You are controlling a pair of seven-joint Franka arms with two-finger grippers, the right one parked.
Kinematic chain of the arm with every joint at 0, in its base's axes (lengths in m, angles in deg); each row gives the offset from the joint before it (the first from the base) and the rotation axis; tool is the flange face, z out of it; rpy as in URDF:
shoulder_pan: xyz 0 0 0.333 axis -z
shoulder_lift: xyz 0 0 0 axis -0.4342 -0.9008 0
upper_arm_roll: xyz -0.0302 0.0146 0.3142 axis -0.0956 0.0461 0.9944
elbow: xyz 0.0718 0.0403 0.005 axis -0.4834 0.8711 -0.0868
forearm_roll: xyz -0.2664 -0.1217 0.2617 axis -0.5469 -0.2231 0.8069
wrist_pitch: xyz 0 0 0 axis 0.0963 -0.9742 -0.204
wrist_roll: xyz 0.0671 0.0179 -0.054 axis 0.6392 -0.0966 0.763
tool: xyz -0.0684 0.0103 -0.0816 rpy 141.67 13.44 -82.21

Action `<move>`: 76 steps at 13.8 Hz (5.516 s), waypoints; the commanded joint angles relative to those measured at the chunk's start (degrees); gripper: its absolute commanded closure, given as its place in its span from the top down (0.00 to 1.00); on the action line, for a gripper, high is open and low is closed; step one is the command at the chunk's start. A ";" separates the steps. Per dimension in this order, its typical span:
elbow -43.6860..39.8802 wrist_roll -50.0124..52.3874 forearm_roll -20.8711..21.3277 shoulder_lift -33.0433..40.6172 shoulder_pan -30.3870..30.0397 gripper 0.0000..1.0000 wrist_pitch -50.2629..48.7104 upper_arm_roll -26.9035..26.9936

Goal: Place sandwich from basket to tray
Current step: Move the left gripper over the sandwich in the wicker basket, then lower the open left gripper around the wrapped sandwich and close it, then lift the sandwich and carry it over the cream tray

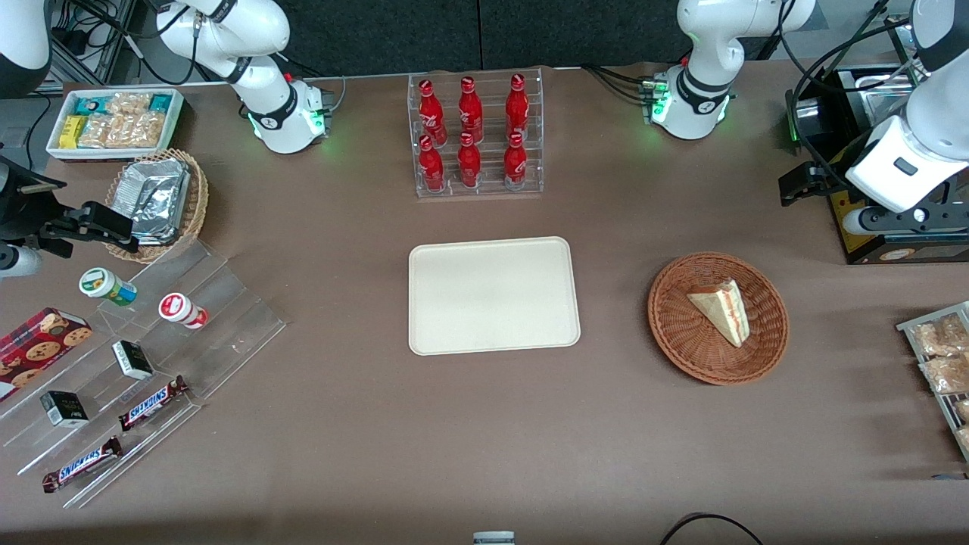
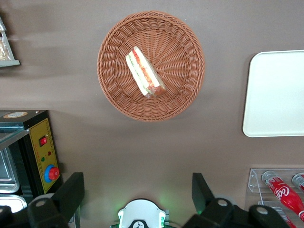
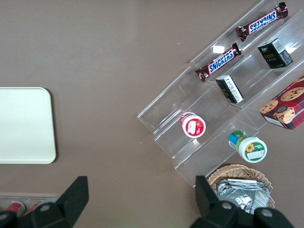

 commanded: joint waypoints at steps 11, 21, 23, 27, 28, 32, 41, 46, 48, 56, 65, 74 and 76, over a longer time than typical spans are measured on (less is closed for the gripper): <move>19.60 4.59 0.98 2.62 0.78 1.00 12.40 0.63; 34.56 28.06 1.07 -1.15 0.52 1.00 43.54 1.60; 35.26 30.62 1.07 -2.47 0.52 1.00 47.22 1.69; 35.96 33.79 1.25 -5.81 0.52 1.00 52.94 1.60; 36.32 33.88 1.86 -6.52 0.52 1.00 54.52 1.60; 36.76 35.37 2.74 -10.29 0.52 1.00 57.79 1.60; 36.76 35.29 3.09 -15.14 0.34 0.79 59.02 3.44; 36.67 36.42 3.09 -14.87 0.34 0.00 58.32 3.80; 36.50 37.92 3.01 -14.87 0.34 0.00 58.14 3.71; 23.87 39.68 2.74 -14.96 3.93 0.00 38.68 2.57; 11.81 44.43 2.04 -19.08 27.56 0.00 32.56 2.48; -9.02 42.50 2.65 -37.27 42.17 0.00 32.30 2.57; -10.08 41.27 2.65 -39.29 43.23 0.00 32.30 2.48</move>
